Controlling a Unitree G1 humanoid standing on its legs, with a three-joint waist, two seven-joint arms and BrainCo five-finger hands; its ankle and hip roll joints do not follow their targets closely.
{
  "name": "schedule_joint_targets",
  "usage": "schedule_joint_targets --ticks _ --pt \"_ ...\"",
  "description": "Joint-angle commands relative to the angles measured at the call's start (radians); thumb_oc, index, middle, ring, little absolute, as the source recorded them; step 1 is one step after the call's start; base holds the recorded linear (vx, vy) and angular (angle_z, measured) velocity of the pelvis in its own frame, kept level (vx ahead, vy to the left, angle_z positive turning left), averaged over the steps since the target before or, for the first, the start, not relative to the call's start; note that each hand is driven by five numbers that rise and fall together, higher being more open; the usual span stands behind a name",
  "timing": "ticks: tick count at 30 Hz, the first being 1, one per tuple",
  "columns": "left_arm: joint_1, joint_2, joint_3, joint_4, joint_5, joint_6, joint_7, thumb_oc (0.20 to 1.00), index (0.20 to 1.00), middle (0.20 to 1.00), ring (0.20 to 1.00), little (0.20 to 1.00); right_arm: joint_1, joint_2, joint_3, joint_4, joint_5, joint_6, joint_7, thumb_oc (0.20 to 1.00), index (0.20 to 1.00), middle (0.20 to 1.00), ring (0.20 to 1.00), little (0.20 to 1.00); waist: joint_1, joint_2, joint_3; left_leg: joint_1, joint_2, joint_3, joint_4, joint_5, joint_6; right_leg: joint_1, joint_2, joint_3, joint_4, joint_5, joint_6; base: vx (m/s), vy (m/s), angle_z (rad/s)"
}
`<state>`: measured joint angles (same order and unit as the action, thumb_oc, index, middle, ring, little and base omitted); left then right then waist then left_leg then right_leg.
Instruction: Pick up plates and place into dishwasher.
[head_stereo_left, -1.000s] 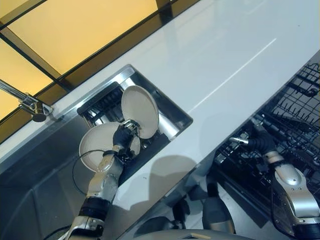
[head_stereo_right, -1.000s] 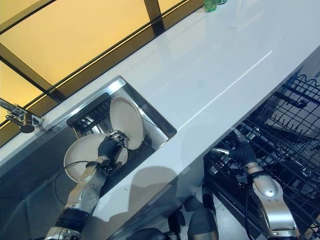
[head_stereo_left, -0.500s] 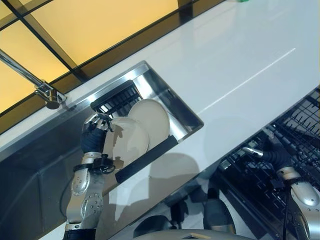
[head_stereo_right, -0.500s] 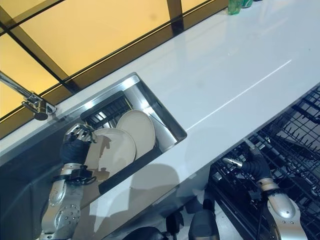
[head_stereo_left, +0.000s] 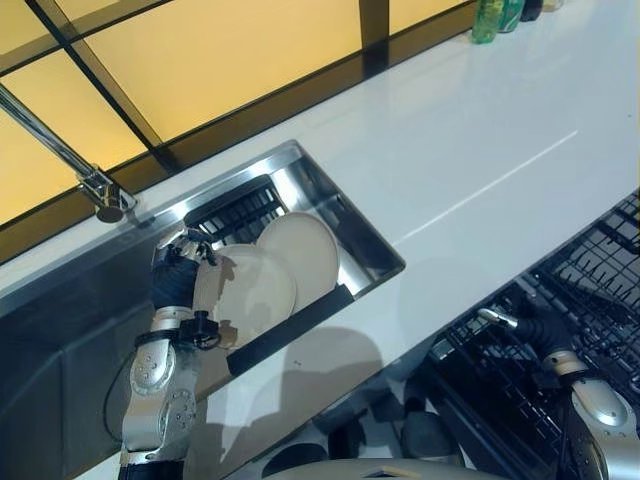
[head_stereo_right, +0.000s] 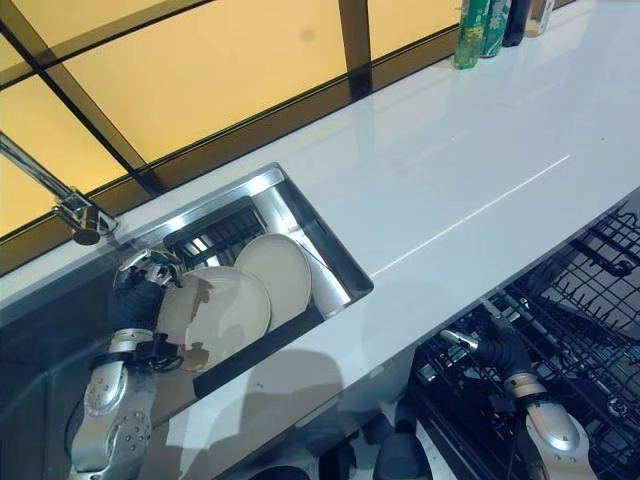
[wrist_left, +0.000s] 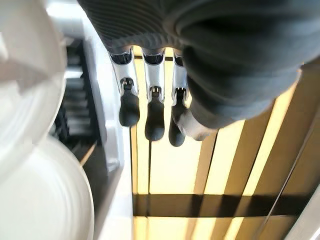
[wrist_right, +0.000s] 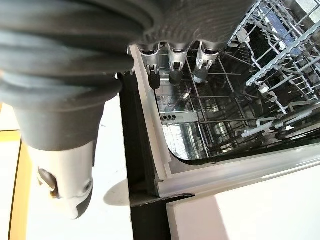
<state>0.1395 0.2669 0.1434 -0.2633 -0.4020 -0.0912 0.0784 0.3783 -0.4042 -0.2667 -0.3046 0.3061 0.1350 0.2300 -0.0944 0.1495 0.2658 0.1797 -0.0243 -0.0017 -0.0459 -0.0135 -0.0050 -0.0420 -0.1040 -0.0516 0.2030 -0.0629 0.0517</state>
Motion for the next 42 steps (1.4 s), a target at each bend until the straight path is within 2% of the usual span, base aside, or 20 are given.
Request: schedule_joint_targets --ticks 1,7,9,11,15,17,20,25,32,36,38,42 --pt "-0.035 0.116 0.038 0.049 0.091 -0.005 0.050 1.000 1.000 1.000 1.000 1.000 -0.133 -0.052 0.004 -0.125 0.086 -0.150 -0.003 1.000 1.000 1.000 1.000 1.000 0.012 -0.071 -0.157 -0.070 0.017 -0.022 0.004 0.019 -0.037 0.116 -0.046 0.000 -0.183 0.055 0.030 -0.09 -0.069 -0.01" --pt "-0.090 0.191 0.041 0.171 0.270 0.057 0.182 1.000 1.000 1.000 1.000 1.000 -0.201 -0.059 0.054 -0.081 0.073 -0.177 -0.029 1.000 1.000 1.000 1.000 1.000 0.018 -0.069 -0.174 -0.081 0.039 -0.028 0.019 0.017 -0.051 0.110 -0.011 -0.003 -0.139 0.007 0.014 -0.11 -0.122 -0.01" --pt "-0.099 0.231 0.047 0.221 0.348 0.104 0.218 1.000 1.000 1.000 1.000 1.000 -0.218 -0.063 0.066 -0.069 0.076 -0.186 -0.036 1.000 1.000 1.000 1.000 1.000 0.023 -0.071 -0.179 -0.091 0.046 -0.035 0.041 0.013 -0.059 0.107 0.001 -0.007 -0.120 -0.010 0.008 -0.08 -0.154 -0.02" --pt "-0.107 0.262 0.054 0.276 0.364 0.155 0.235 1.000 1.000 1.000 1.000 1.000 -0.228 -0.072 0.074 -0.059 0.085 -0.189 -0.040 1.000 1.000 1.000 1.000 1.000 0.031 -0.077 -0.182 -0.108 0.051 -0.051 0.084 0.006 -0.072 0.106 0.009 -0.010 -0.105 -0.021 -0.001 -0.05 -0.153 0.00" --pt "-0.106 0.298 0.081 0.357 0.376 0.209 0.282 1.000 1.000 1.000 1.000 1.000 -0.233 -0.095 0.084 -0.050 0.102 -0.186 -0.044 1.000 1.000 1.000 1.000 1.000 0.043 -0.097 -0.176 -0.150 0.053 -0.064 0.197 -0.030 -0.085 0.114 0.005 -0.020 -0.088 -0.035 -0.014 -0.01 -0.114 0.06" --pt "-0.099 0.318 0.100 0.396 0.433 0.196 0.317 1.000 1.000 1.000 1.000 1.000 -0.233 -0.101 0.095 -0.041 0.103 -0.198 -0.047 1.000 1.000 1.000 1.000 1.000 0.052 -0.104 -0.168 -0.184 0.052 -0.069 0.232 -0.034 -0.084 0.117 0.006 -0.021 -0.081 -0.037 -0.019 -0.05 -0.062 0.04" --pt "-0.101 0.372 0.116 0.437 0.510 0.170 0.359 1.000 1.000 1.000 1.000 1.000 -0.253 -0.118 0.118 -0.023 0.110 -0.224 -0.051 1.000 1.000 1.000 1.000 1.000 0.061 -0.106 -0.159 -0.195 0.057 -0.069 0.217 -0.026 -0.080 0.118 0.012 -0.024 -0.075 -0.050 -0.022 -0.06 -0.011 0.05" --pt "-0.074 0.431 0.146 0.452 0.618 0.123 0.371 1.000 1.000 1.000 1.000 1.000 -0.266 -0.151 0.130 -0.002 0.133 -0.250 -0.060 1.000 1.000 1.000 1.000 1.000 0.076 -0.103 -0.162 -0.194 0.053 -0.072 0.195 -0.026 -0.083 0.123 0.014 -0.024 -0.091 -0.061 -0.023 -0.04 0.037 0.09" --pt "0.015 0.480 0.193 0.418 0.779 0.134 0.351 1.000 1.000 1.000 1.000 1.000 -0.272 -0.179 0.159 -0.001 0.143 -0.250 -0.080 1.000 1.000 1.000 1.000 1.000 0.112 -0.097 -0.168 -0.184 0.044 -0.090 0.167 -0.028 -0.090 0.132 0.012 -0.034 -0.115 -0.060 -0.018 -0.01 0.063 0.05" --pt "0.043 0.526 0.196 0.426 0.864 0.068 0.344 1.000 1.000 1.000 1.000 1.000 -0.288 -0.190 0.188 0.017 0.148 -0.261 -0.097 1.000 1.000 1.000 1.000 1.000 0.126 -0.096 -0.173 -0.181 0.040 -0.094 0.153 -0.030 -0.091 0.128 0.009 -0.041 -0.122 -0.058 -0.012 -0.01 0.075 -0.03" --pt "0.052 0.549 0.176 0.400 0.943 0.048 0.326 1.000 1.000 1.000 1.000 1.000 -0.294 -0.199 0.200 0.016 0.153 -0.256 -0.111 1.000 1.000 1.000 1.000 1.000 0.135 -0.095 -0.174 -0.181 0.037 -0.100 0.147 -0.030 -0.091 0.126 0.008 -0.046 -0.125 -0.055 -0.008 0.00 0.058 -0.01" --pt "0.055 0.585 0.125 0.394 1.044 -0.019 0.355 1.000 1.000 1.000 1.000 1.000 -0.316 -0.219 0.236 0.029 0.155 -0.261 -0.131 1.000 1.000 1.000 1.000 1.000 0.146 -0.091 -0.166 -0.183 0.033 -0.106 0.143 -0.032 -0.090 0.116 0.004 -0.053 -0.125 -0.049 -0.001 0.00 0.064 0.05"
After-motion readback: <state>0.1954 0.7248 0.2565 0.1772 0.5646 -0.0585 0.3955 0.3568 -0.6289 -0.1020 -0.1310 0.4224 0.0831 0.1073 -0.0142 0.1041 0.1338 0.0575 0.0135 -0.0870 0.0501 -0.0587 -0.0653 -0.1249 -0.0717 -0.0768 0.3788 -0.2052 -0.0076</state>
